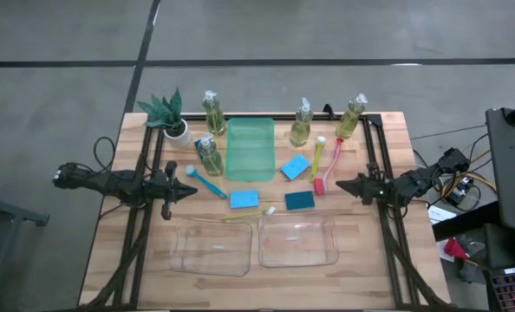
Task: Pick & Place Kitchen Sink Supplies
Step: Put the red dish brush into the green bin
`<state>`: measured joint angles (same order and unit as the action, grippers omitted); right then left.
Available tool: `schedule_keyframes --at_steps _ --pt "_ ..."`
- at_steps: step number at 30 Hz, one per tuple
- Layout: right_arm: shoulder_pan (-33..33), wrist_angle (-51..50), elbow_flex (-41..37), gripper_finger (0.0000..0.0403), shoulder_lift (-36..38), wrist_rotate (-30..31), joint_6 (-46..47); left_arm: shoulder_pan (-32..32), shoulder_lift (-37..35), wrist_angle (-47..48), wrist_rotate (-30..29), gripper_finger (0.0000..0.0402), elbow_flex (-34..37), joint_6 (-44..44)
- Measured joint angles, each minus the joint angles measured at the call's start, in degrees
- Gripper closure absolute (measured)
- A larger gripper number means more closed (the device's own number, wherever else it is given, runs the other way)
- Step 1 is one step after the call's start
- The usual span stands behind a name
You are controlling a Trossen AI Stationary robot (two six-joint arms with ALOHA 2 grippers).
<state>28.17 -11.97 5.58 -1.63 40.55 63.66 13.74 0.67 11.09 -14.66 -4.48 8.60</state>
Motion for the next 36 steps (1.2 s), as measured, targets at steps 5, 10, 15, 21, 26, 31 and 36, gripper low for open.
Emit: schedule_keyframes --at_steps 5,10,15,21,26,31,36 --pt "-0.1 2.34 0.0 0.0392 -0.15 0.16 3.98 0.0 0.01 0.0 0.0 0.0392 0.0 0.0" --pt "-0.1 2.48 0.0 0.0349 -0.48 0.41 10.58 0.02 0.01 -0.01 0.0 0.0392 -0.01 0.0" --pt "-0.1 2.66 0.0 0.0264 -0.53 5.52 16.67 0.0 0.0 -0.03 0.0 0.0392 -0.01 0.0" --pt "-0.12 15.15 0.1 0.0181 -5.18 15.49 19.79 0.02 0.02 -0.04 0.0 0.0392 0.01 0.0" --pt "-0.27 15.44 2.47 0.0157 -12.39 20.52 23.05 0.01 0.02 -0.07 0.0 0.0392 0.0 0.0" --pt "-1.85 15.3 9.17 0.016 -23.5 20.64 26.2 0.0 0.02 -0.09 0.0 0.0392 0.01 0.0" --pt "-5.93 -1.08 18.36 0.016 -33.62 17.52 38.26 0.01 0.02 -0.09 0.0 0.0392 0.0 0.0"
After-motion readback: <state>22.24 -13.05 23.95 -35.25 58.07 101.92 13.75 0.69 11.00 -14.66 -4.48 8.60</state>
